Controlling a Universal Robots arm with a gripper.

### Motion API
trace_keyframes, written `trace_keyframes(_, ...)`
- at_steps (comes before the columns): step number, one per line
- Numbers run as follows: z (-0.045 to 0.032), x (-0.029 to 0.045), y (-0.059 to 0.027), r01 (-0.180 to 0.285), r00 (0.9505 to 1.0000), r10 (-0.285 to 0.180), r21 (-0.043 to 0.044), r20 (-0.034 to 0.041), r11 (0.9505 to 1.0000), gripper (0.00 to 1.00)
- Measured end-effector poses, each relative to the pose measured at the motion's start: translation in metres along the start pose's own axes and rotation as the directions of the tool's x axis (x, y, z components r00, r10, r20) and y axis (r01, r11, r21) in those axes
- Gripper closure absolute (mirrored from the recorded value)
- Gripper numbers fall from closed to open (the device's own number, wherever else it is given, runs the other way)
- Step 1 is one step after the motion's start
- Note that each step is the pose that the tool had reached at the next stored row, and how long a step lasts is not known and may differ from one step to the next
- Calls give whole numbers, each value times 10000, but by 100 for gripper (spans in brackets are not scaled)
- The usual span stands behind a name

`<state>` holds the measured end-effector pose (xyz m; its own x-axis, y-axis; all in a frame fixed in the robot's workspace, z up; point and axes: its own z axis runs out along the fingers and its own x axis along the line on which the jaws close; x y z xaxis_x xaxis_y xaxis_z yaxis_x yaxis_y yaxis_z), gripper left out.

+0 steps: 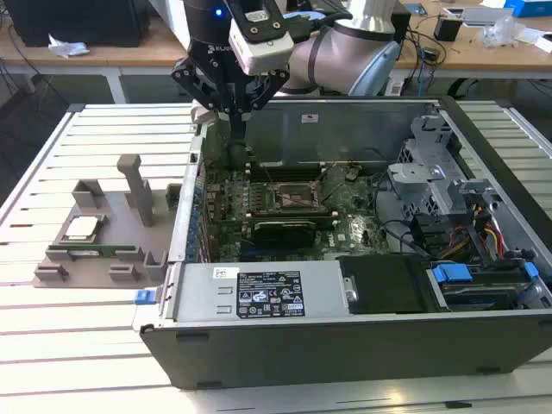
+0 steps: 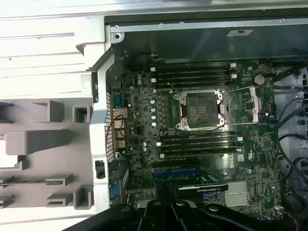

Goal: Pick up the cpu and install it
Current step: 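Reach for the cpu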

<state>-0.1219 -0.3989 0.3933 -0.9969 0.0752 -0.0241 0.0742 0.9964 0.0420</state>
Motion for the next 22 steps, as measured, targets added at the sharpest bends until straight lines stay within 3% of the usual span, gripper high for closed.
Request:
trace_keyframes(7, -2, 70, -6, 0, 10000, 0, 4, 1, 10000, 89)
trace_keyframes(10, -4, 135, -10, 1, 10000, -1, 3, 1, 10000, 89)
trace_keyframes(14, -8, 285, -21, 0, 10000, 0, 3, 2, 10000, 89)
trace_keyframes(22, -14, 488, -36, 0, 10000, 0, 3, 1, 10000, 89)
